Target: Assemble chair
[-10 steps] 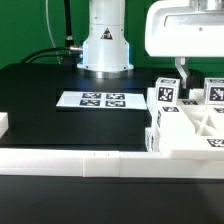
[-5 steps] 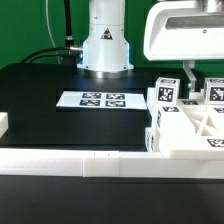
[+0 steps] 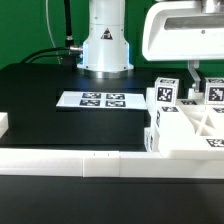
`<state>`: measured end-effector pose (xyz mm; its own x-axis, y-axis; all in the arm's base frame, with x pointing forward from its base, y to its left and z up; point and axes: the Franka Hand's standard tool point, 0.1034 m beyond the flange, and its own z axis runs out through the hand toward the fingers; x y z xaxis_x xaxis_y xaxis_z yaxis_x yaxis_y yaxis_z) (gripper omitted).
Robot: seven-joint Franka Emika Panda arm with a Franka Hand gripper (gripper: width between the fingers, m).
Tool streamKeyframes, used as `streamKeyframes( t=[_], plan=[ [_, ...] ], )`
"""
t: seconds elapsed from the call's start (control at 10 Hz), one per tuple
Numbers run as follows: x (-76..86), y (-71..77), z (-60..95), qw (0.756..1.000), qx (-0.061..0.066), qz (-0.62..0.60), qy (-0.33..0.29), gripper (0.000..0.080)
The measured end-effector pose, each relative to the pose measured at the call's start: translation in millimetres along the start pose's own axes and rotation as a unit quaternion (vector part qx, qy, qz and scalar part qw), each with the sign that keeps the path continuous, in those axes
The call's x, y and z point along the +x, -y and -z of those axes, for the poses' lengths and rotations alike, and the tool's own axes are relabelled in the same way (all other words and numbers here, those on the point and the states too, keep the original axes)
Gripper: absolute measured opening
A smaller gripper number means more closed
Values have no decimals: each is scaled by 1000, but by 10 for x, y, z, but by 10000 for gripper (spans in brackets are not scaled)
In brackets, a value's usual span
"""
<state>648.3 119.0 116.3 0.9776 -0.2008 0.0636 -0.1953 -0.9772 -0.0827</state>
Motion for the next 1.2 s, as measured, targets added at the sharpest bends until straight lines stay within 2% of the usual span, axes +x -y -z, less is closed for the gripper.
streamKeyframes(
  t=[0.3,0.9,1.1,1.2],
  plan=[
    [-11,22,-2,987,0,-161,-1,284],
    [8,-4,-5,926,3,-378,-5,284],
    [7,-14,-5,895,6,-446,-4,284],
    [-16,-36,3,864,18,-504,-1,284]
  ],
)
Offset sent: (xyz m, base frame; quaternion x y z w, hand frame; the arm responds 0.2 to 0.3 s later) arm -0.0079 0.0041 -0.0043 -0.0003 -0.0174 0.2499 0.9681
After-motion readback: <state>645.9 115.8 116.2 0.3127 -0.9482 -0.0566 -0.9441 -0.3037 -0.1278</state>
